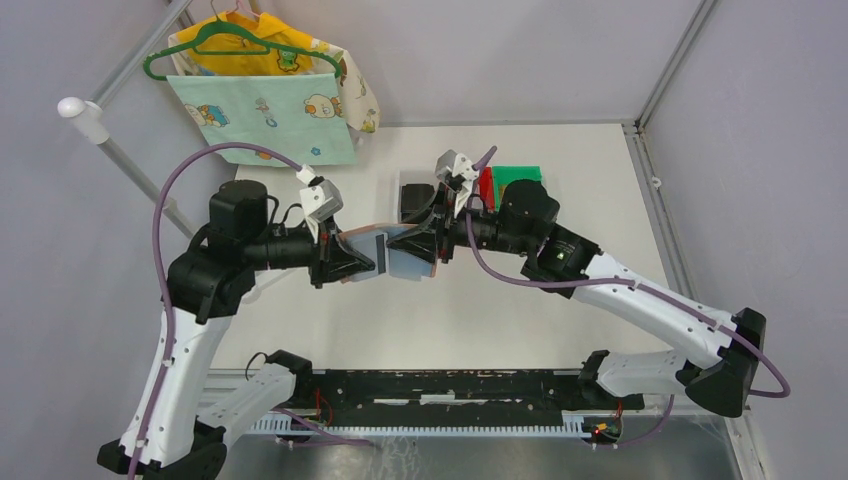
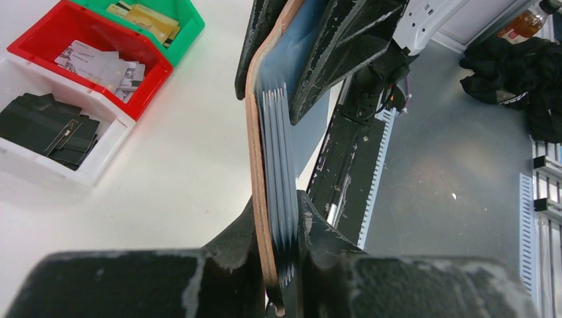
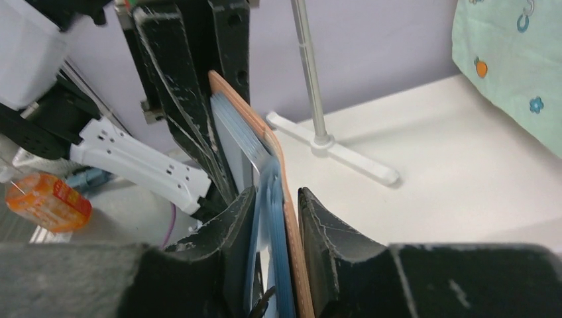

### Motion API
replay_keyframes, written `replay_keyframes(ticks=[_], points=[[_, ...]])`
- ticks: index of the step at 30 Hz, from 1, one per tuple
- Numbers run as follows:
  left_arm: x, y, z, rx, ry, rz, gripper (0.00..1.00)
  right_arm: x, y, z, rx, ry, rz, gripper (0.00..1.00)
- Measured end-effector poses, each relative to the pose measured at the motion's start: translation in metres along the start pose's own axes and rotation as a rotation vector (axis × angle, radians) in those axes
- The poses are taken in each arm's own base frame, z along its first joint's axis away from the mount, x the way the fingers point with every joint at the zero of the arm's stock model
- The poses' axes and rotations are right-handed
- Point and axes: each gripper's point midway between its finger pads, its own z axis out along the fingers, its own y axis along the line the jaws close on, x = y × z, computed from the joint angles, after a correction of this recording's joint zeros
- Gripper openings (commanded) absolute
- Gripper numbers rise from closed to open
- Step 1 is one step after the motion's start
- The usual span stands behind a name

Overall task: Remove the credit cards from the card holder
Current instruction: Remove the credit card from the card holder.

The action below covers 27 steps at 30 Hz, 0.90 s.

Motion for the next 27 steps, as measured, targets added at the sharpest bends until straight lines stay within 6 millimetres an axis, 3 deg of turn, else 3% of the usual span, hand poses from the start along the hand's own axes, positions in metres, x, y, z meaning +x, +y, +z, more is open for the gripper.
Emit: replay_keyframes(ticks=[4,11,16,19,23,27], points=[[0.002,-0.001,-0.003,-0.001,0.015,0.032,0.02,0.01,-0.002,-0.004,0.009,0.08,-0.029,0.35],[0.005,-0.002,-0.006,0.003,0.037,0.075,0.04,0.025,0.005,-0.012,-0.031,0.172,-0.055,0.0],[0.003,-0.003,-0.007,0.01,0.037,0.104,0.48,0.022,0.012,-0.014,-0.071,0.178,-0.06,0.0],[0.002,-0.004,-0.007,0.009,0.03,0.116,0.61,0.018,0.018,-0.013,-0.109,0.152,-0.03,0.0],[0.004,-0.006,-0.005,0.016,-0.005,0.096,0.62,0.016,0.025,-0.018,-0.149,0.069,0.026,0.0],[0.006,-0.01,-0.002,0.029,-0.04,0.042,0.56,0.013,0.029,-0.024,-0.165,0.005,0.072,0.0]])
